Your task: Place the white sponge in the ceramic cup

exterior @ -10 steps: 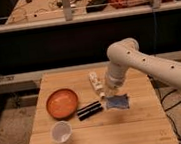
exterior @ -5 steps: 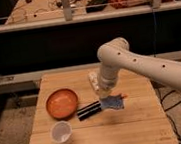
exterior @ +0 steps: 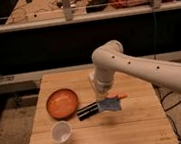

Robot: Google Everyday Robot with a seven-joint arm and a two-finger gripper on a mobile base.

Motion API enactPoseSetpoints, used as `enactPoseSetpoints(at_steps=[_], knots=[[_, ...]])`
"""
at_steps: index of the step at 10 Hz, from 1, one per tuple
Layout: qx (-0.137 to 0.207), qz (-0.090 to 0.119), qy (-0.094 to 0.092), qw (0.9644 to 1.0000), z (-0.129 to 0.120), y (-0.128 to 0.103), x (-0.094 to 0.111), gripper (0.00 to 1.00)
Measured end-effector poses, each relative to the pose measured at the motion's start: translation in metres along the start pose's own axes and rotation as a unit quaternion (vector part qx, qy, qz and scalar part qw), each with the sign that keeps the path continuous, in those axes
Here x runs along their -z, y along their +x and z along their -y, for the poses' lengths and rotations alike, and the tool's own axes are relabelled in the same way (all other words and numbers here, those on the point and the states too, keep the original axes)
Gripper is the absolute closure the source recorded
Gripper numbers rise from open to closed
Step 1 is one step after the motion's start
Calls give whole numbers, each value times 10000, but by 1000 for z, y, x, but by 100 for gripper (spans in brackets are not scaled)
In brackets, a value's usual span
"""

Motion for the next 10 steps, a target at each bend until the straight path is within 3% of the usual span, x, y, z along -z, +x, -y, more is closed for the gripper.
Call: enactPoseSetpoints(at_steps=[3,6,10], knots=[[54,-26,2,10000,-3,-16,-7,100],[37,-29,-24,10000,-9,-12,-17,100],[112,-70,-32,9999,-7,-45,-15,100]])
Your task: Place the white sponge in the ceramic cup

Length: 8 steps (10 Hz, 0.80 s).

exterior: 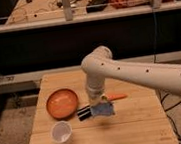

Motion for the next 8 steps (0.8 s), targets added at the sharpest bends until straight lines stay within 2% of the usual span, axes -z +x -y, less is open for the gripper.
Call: enactPoseSetpoints(at_steps=[3,7,8], knots=[[63,-92,-28,9999,-5,-2,0,100],[291,-214,46,9993,4,-47,-4,100],[334,-298,46,9990,3,-47,-4,100]])
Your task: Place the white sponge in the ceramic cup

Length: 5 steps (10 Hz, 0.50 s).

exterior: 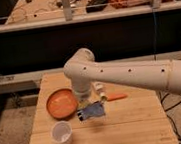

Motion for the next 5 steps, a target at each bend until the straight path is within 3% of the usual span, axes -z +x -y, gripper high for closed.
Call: enactPoseSetpoints(at_steps=[2,5], knots=[[79,-47,10,10000,-1,-4,4,100],[276,-144,31,9995,3,-33,5,100]])
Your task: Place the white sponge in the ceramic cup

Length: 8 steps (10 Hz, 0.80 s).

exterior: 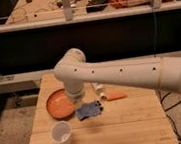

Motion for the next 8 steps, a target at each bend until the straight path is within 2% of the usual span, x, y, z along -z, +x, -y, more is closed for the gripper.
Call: enactPoseSetpoints(at_steps=[1,3,6,8], knots=[[147,-62,-10,9999,1,-14,0,100],[270,-110,-36,9996,-1,-26,0,100],[417,-138,-29,9990,-2,-43,-4,100],[556,-109,-50,9984,1,-66,-10,100]])
